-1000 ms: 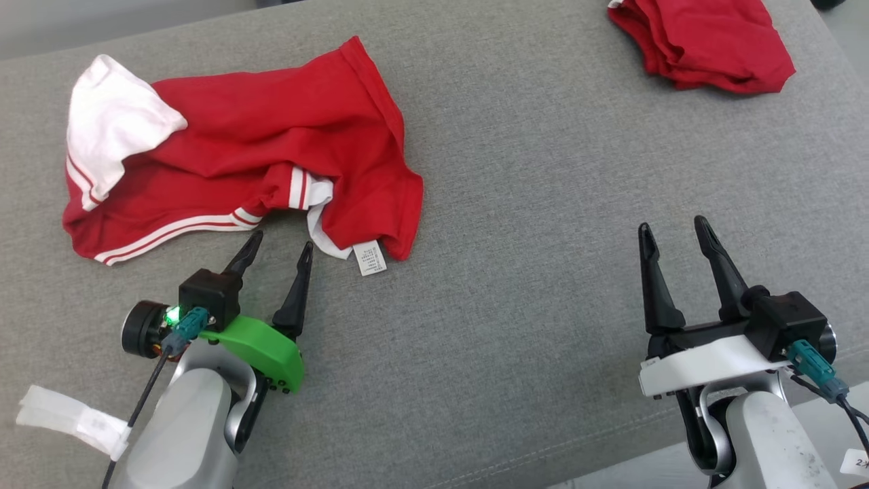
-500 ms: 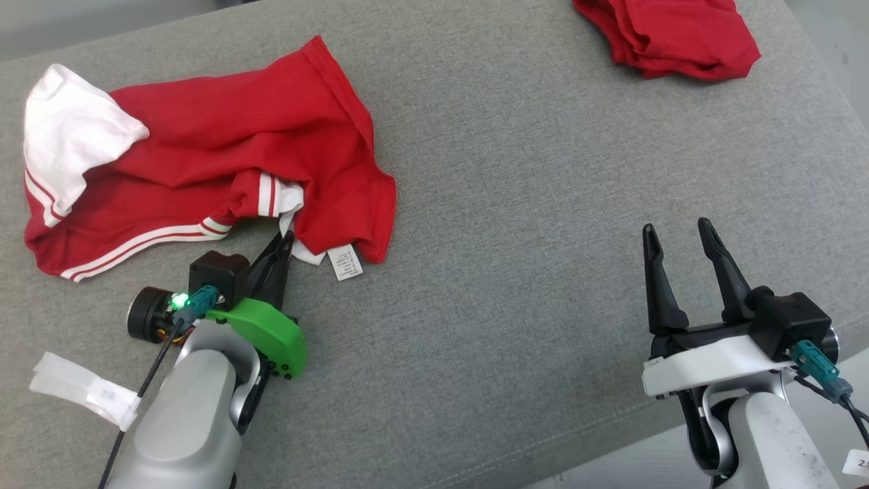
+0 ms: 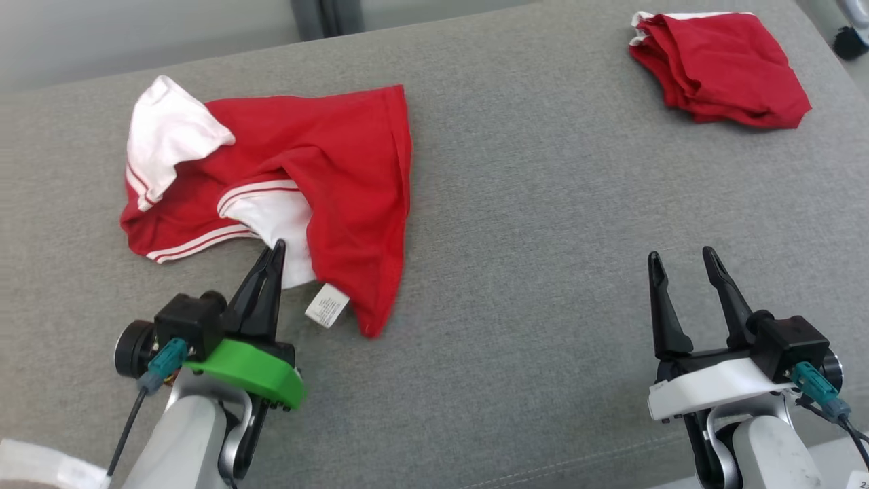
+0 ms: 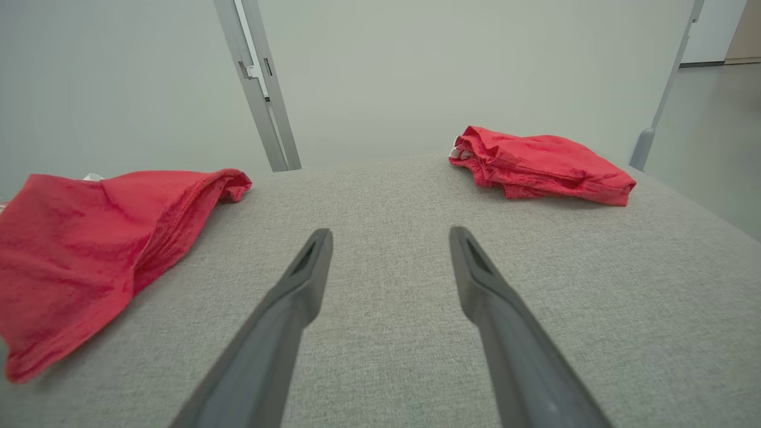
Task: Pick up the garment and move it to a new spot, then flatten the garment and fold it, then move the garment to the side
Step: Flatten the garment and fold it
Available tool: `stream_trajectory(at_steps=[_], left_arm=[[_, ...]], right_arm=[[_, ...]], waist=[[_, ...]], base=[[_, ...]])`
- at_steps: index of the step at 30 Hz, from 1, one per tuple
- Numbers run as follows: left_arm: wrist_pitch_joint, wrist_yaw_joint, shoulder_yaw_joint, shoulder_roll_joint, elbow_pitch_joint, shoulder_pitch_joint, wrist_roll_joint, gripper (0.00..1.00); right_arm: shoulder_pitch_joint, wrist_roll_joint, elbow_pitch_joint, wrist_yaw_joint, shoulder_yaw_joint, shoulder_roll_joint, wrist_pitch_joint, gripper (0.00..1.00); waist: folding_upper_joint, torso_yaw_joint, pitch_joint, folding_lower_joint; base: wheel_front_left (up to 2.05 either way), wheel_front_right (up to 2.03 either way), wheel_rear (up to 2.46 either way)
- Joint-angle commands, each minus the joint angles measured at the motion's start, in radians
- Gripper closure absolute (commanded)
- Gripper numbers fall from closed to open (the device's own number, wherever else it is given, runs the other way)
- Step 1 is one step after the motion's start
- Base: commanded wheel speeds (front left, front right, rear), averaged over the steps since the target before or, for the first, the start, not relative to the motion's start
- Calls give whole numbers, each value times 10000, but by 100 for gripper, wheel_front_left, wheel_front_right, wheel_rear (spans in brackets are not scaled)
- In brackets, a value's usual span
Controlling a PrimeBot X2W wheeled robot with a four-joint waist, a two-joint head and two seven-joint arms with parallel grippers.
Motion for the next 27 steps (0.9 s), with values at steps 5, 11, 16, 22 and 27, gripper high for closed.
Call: stream_trajectory(at_steps=[5,11,16,22,27], left_arm=[[287,461,344,342,-1173,1354,-402,100],[443,784,603,444,-1350,2444,-708,100],[317,781,623,331,-999,2539,-856,96],[60,850,851,262,-1047,2144,-673,0],[-33,928,1326,134,-1421,2075,-495,0]], right_arm=[[122,-108,17,-9,-82,-47,-28,0],[26,-62,93,-11,4,-108,-28,0],[121,-38,155,-9,-2,-168,-28,0],[173,-73,234,-9,24,-203,-28,0],[229,-90,259,-9,50,-185,-28,0]], waist=[[-1,1000,-422,0],[-1,1244,-389,0],[-1,1351,-487,0],[-1,1533,-684,0],[-1,1727,-778,0]], base=[[0,0,0],[0,0,0],[0,0,0],[0,0,0],[0,0,0]])
